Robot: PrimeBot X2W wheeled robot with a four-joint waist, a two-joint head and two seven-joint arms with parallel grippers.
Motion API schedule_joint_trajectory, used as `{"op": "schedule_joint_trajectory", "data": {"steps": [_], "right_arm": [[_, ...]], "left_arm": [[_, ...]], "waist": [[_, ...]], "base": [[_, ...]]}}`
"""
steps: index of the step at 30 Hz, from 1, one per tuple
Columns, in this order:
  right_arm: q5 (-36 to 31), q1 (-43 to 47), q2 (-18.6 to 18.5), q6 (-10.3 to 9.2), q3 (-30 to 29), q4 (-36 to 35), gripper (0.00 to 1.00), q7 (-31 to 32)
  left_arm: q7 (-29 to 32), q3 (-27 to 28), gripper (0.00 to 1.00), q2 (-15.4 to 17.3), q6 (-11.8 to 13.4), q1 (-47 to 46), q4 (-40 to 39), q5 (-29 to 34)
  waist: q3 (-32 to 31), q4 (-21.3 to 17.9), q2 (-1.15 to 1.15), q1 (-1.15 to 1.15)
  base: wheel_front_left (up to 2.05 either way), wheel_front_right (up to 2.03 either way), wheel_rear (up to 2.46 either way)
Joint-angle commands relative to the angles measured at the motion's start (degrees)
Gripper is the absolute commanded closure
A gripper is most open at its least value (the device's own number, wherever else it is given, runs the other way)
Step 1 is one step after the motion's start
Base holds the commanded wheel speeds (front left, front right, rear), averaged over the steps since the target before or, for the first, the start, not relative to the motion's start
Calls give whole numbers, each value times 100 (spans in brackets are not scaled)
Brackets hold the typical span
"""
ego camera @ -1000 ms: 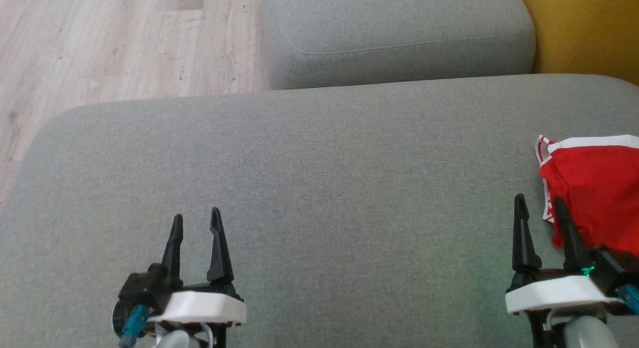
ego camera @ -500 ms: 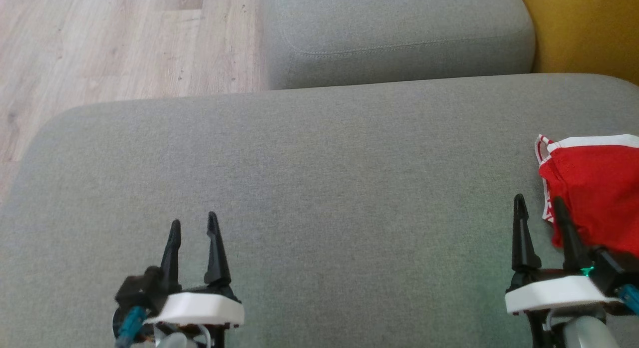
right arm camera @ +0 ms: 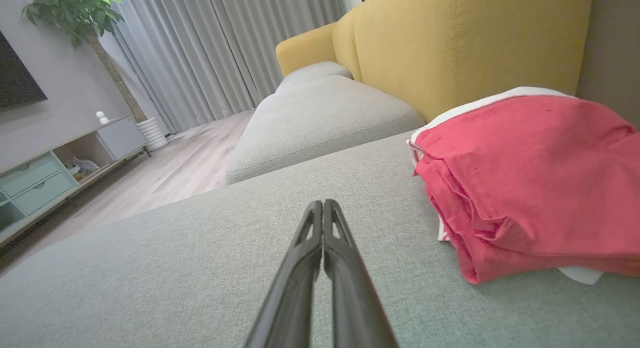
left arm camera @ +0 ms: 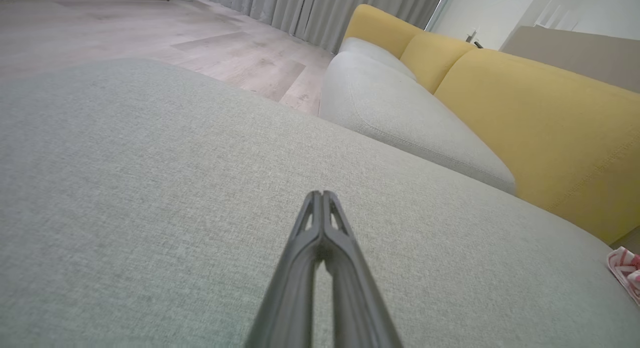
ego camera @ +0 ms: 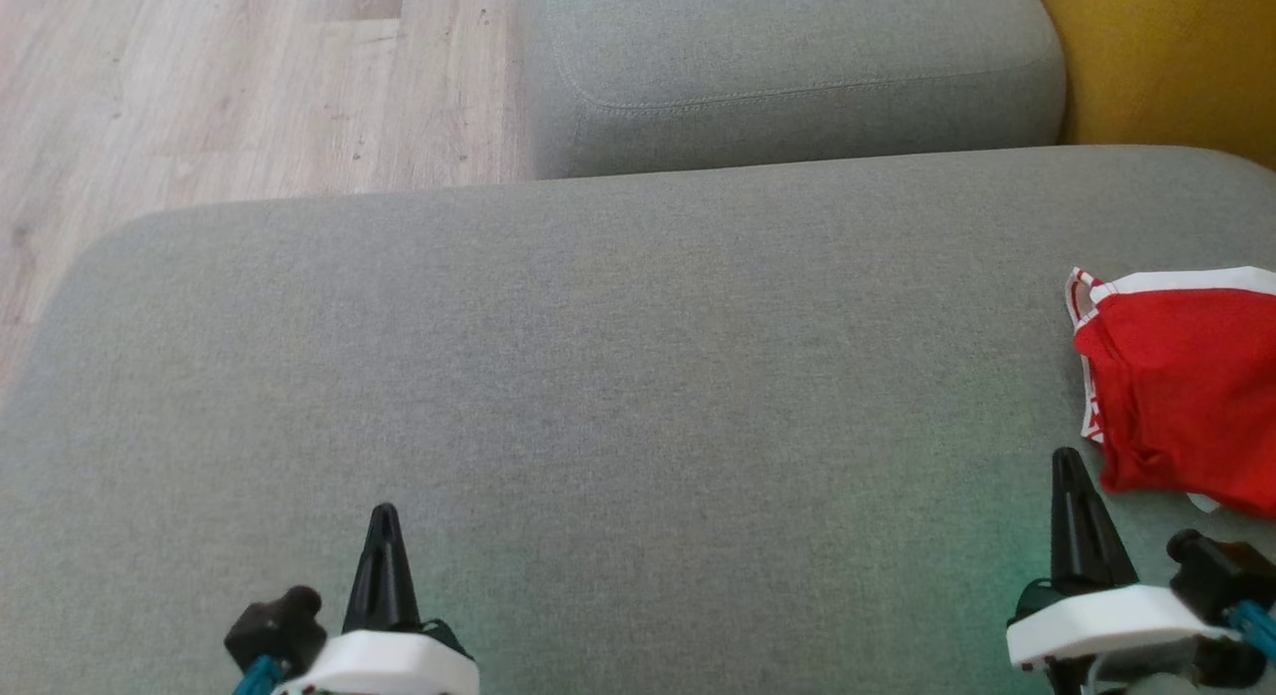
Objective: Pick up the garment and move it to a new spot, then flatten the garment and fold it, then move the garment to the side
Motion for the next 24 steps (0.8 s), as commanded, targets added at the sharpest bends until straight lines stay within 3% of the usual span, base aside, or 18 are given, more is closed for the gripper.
{"op": "schedule_joint_trajectory", "data": {"steps": [1, 24], "right_arm": [[209, -236, -13, 0, -38, -201, 100, 56], [1687, -370, -20, -1, -106, -231, 100, 435]], "left_arm": [[48, 137, 100, 6, -54, -275, -199, -158], [430, 520, 100, 17, -294, -350, -294, -1357]], "waist": [[3, -2, 0, 0], [35, -30, 0, 0]], "base": [[0, 0, 0], [0, 0, 0]]}}
